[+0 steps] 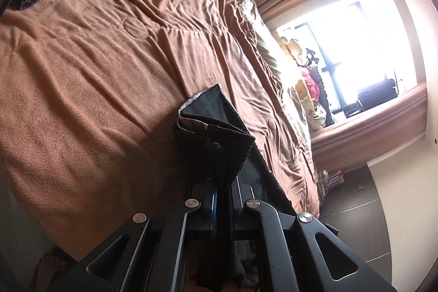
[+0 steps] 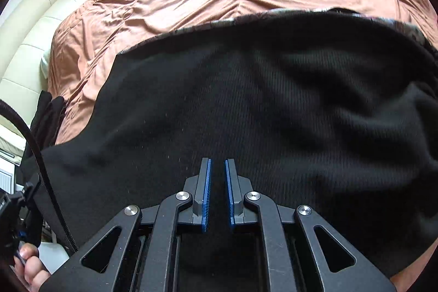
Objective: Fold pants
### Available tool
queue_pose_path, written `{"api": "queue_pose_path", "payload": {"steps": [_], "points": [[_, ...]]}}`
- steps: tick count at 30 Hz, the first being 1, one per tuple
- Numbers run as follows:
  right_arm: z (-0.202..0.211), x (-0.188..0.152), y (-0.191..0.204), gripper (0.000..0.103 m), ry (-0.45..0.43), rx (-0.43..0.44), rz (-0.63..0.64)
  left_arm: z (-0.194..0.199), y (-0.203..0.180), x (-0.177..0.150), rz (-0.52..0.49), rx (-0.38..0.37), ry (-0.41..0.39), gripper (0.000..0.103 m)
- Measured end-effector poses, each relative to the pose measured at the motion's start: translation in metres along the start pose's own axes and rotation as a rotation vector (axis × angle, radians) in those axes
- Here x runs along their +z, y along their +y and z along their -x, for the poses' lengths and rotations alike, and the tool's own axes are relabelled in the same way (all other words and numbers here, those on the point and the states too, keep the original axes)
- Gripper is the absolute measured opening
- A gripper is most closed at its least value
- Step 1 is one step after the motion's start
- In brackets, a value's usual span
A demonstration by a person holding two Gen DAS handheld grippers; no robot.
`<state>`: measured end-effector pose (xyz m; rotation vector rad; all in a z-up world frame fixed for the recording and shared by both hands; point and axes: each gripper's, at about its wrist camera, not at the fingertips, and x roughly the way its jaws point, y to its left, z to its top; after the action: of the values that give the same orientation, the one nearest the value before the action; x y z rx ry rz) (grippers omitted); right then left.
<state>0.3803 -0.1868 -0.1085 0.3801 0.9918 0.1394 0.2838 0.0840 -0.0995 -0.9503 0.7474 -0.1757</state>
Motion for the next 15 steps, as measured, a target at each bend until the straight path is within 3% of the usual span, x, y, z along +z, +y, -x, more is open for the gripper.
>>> {"api": "queue_pose_path", "payload": {"steps": [15], "points": [[0.027,-0.052,-0.014,0.008,0.056,0.133,0.019,-0.012,-0.099,-0.005,-0.165,-0.099,0.036,0.006]]}}
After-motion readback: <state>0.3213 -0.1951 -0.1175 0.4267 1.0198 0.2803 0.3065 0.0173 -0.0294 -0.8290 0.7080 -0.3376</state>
